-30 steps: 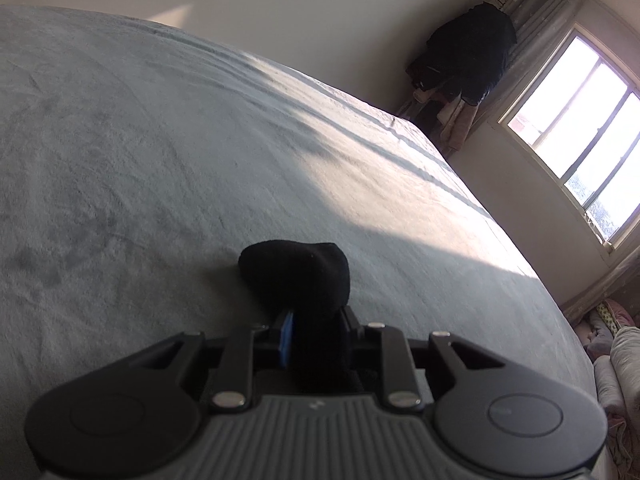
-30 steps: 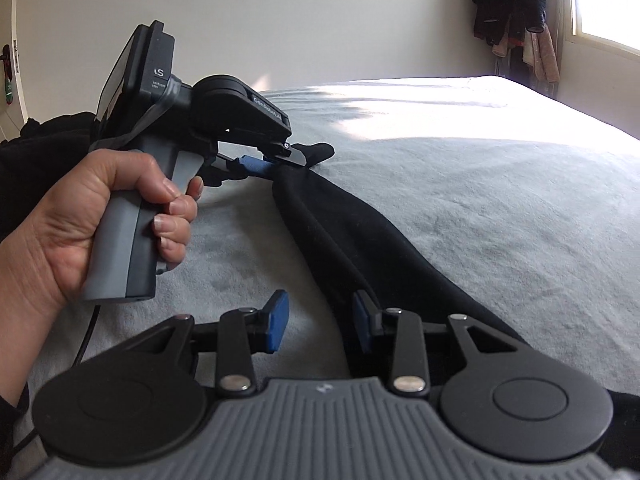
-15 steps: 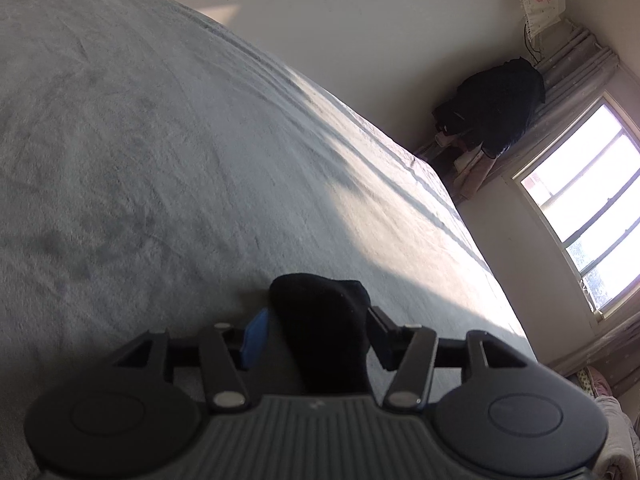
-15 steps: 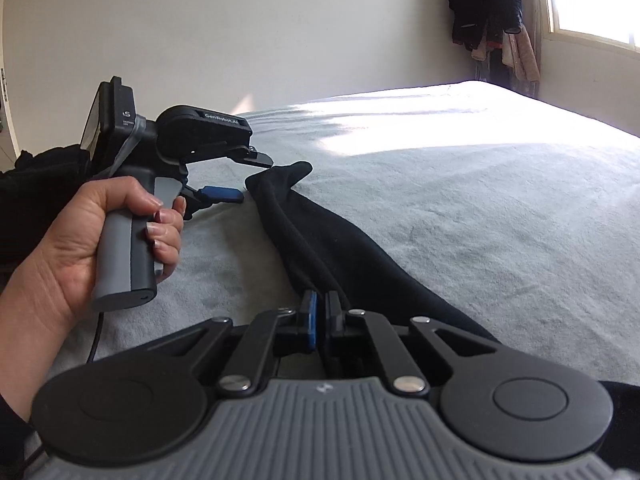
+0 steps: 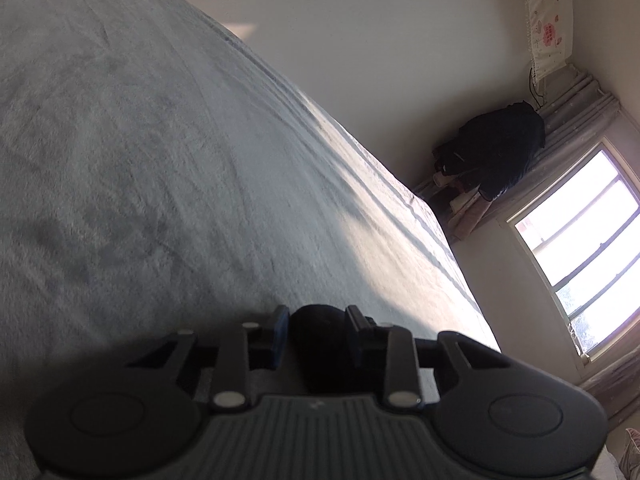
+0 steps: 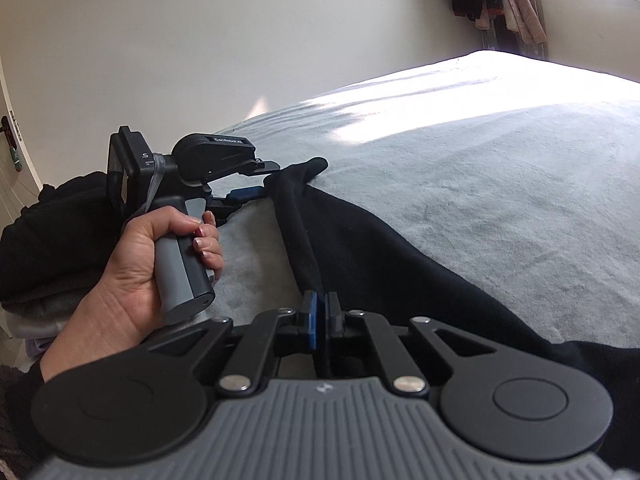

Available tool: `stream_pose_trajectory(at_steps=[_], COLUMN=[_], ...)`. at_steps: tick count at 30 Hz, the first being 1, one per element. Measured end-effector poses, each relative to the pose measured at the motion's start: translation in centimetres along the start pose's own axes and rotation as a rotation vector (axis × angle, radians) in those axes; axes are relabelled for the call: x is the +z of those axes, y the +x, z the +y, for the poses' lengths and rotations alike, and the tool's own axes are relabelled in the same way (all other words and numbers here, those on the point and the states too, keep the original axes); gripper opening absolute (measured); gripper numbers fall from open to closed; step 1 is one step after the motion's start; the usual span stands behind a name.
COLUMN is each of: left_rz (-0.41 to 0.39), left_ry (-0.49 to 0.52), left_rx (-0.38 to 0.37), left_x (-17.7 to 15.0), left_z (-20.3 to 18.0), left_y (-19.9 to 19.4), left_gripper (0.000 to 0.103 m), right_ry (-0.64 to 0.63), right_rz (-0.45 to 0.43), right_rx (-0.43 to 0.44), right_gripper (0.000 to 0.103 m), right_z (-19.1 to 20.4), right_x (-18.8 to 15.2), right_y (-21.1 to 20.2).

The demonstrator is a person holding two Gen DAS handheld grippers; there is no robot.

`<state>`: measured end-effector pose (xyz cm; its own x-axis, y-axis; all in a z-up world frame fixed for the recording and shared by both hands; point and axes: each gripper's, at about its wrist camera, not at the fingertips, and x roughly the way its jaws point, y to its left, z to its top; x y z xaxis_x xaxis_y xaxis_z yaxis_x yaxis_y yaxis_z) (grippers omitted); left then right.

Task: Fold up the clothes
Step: 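Grasp the black sleeve cuff with the left gripper and pull it outward, then open the left gripper to release the sleeve cuff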

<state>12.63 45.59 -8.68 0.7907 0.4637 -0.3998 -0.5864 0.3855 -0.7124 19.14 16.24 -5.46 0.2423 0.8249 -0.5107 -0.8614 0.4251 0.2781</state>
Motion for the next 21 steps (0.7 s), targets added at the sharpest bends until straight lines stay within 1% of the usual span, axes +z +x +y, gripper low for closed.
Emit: stream_pose_trajectory(at_steps=[2,4,5,6,9,17,19,21], left_rz=[0.0,0.004,0.011,0.015,-0.004,-0.116,-0.143,-0.175], left_ry=[0.02,0.031,0.03,0.028,0.043,0.13,0.137,0.116], left_rx=[0.009,0.017,0.019,0.019,0.023,0.076,0.123,0.178], left_x=[-0.1,-0.2,-0.2,-0.2,0.0,1.4,1.6,1.9], left_z=[-0.3,-0.5,-0.6,-0.6,-1.0,-3.5,-3.9,-3.8], left_y=[0.1,0.2,0.3,0.3,-0.4,-4.2,-5.0,-5.6], left_gripper=[0.028,0.019,0.009,0.008,0.007,0.007,0.007,0.007], right_ry=[-0.001,0.0,0.002,0.003,0.002,0.019,0.028,0.037], right_rz=[-0.001,-0.002,-0.001,0.0,-0.003,-0.003,0.003,0.014], right_rx=[-0.001,-0.003,-0.005,-0.007,-0.005,0.03,0.055,0.083], right_gripper=[0.003,0.003,0.003,0.003,0.003,0.003,0.003,0.003], right_z=[-0.1,-0.2,-0.3,-0.3,-0.3,-0.7,-0.7,-0.5], right_x=[0.1,0.1,0.0,0.0,0.0,0.1,0.1,0.2], right_y=[0.0,-0.1,-0.1,-0.1,-0.3,-0.4,-0.4,-0.3])
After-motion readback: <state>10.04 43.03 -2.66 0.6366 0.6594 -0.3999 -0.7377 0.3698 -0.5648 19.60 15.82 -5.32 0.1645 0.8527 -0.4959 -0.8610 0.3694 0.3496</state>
